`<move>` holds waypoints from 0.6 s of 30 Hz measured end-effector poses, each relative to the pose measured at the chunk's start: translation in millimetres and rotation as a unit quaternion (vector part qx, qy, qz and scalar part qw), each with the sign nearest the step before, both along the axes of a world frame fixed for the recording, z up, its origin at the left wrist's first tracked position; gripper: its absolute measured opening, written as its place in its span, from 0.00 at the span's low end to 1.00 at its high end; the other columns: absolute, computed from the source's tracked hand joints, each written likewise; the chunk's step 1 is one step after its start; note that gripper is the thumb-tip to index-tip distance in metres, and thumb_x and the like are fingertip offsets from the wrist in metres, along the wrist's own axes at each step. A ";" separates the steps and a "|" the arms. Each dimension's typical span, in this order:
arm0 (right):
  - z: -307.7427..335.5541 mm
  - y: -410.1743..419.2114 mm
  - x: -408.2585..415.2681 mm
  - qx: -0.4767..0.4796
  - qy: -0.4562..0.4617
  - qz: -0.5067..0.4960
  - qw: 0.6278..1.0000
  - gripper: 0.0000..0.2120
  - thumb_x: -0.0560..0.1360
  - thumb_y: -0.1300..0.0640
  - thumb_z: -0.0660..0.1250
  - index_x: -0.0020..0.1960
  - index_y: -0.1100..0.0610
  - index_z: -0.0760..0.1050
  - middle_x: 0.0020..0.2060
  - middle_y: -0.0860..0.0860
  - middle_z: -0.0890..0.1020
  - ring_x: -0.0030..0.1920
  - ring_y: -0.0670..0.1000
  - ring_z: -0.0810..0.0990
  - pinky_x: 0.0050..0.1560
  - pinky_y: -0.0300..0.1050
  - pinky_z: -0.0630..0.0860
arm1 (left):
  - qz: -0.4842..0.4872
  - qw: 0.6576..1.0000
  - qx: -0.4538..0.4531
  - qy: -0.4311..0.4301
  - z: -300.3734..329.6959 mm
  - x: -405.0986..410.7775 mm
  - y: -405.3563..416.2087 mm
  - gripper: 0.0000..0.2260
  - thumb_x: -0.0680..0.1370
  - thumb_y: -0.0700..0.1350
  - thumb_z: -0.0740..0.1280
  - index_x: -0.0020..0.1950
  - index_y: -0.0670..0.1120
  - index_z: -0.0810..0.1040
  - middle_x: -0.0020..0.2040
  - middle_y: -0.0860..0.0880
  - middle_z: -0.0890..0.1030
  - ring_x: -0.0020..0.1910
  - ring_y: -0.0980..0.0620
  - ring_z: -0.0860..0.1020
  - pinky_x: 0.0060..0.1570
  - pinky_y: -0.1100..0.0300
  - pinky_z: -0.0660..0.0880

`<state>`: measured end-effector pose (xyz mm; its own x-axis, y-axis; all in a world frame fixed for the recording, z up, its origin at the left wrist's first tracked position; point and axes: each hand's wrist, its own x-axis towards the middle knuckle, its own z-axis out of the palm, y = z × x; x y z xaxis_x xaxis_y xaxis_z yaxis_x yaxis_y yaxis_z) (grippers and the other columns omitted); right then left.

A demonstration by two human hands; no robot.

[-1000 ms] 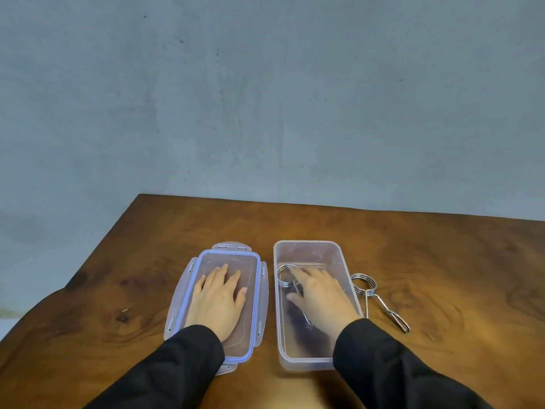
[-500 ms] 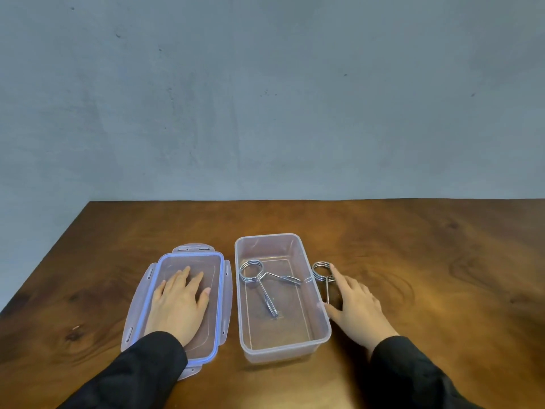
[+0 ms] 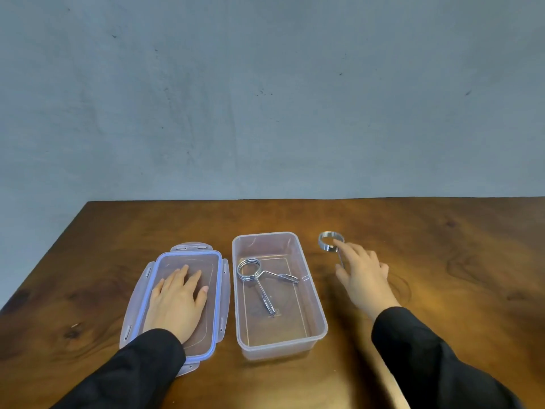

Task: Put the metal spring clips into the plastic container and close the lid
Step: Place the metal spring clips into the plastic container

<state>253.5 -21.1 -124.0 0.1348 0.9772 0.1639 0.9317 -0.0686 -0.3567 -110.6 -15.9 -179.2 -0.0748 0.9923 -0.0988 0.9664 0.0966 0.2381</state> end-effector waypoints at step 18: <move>8.4 16.5 -134.5 -0.060 -0.103 0.192 0.974 0.23 0.81 0.51 0.61 0.75 0.42 0.64 0.69 0.46 0.75 0.66 0.55 0.71 0.65 0.58 0.66 | 0.005 1.000 0.014 -0.020 1.4 -1.3 -1.9 0.24 0.85 0.60 0.52 0.81 0.56 0.63 0.83 0.52 0.61 0.82 0.49 0.60 0.81 0.50 0.51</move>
<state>119.1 -4.6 -115.6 -0.2686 0.9628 0.0303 0.9477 0.2698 -0.1704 -111.9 -17.8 -177.9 -0.0820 0.9939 -0.0735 0.9552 0.0994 0.2787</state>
